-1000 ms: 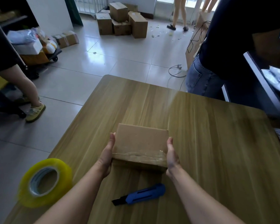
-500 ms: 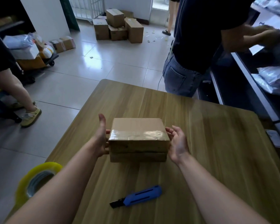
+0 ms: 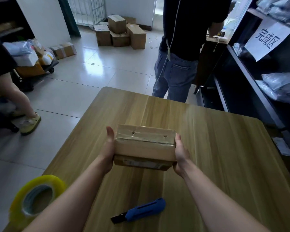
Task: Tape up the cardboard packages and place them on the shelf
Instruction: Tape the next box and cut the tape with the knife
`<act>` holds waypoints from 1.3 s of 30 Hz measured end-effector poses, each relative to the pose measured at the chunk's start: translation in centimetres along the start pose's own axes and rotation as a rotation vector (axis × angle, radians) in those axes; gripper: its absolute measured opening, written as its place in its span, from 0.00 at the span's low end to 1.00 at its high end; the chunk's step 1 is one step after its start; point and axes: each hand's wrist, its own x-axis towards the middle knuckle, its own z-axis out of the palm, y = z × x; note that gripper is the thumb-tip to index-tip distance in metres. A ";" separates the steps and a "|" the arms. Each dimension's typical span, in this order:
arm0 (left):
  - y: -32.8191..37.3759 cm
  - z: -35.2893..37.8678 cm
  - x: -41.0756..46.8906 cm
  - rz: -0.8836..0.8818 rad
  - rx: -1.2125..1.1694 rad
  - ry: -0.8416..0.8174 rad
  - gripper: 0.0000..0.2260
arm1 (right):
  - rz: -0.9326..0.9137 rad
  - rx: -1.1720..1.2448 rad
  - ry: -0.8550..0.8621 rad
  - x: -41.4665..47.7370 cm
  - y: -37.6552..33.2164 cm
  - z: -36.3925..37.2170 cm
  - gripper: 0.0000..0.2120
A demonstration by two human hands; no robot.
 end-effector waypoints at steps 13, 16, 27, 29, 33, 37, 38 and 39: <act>0.0 -0.6 2.2 -0.374 0.184 -0.034 0.46 | 0.041 0.250 -0.203 0.9 1.2 -1.4 0.30; 0.1 -1.3 2.7 -0.431 0.247 0.035 0.47 | 0.000 0.300 -0.266 0.4 0.7 -1.7 0.25; 0.0 -0.7 2.4 -0.259 0.146 -0.063 0.49 | 0.065 0.054 0.052 1.9 -0.8 0.1 0.07; -0.2 -0.1 1.6 -0.119 0.126 -0.119 0.38 | 0.105 0.059 0.098 2.6 -1.5 0.0 0.07; -1.2 -0.2 1.4 -0.009 0.098 -0.157 0.31 | 0.014 0.062 -0.051 2.3 -1.3 -0.9 0.19; -0.4 0.2 2.5 -0.056 0.175 -0.068 0.42 | -0.099 -0.163 -0.159 2.3 0.8 -1.7 0.25; -0.2 0.4 2.8 -0.075 0.193 -0.038 0.43 | -0.100 -0.188 -0.154 2.4 1.2 -1.7 0.26; -0.2 0.5 3.1 -0.102 0.190 -0.025 0.44 | -0.102 -0.202 -0.135 2.4 1.4 -1.6 0.24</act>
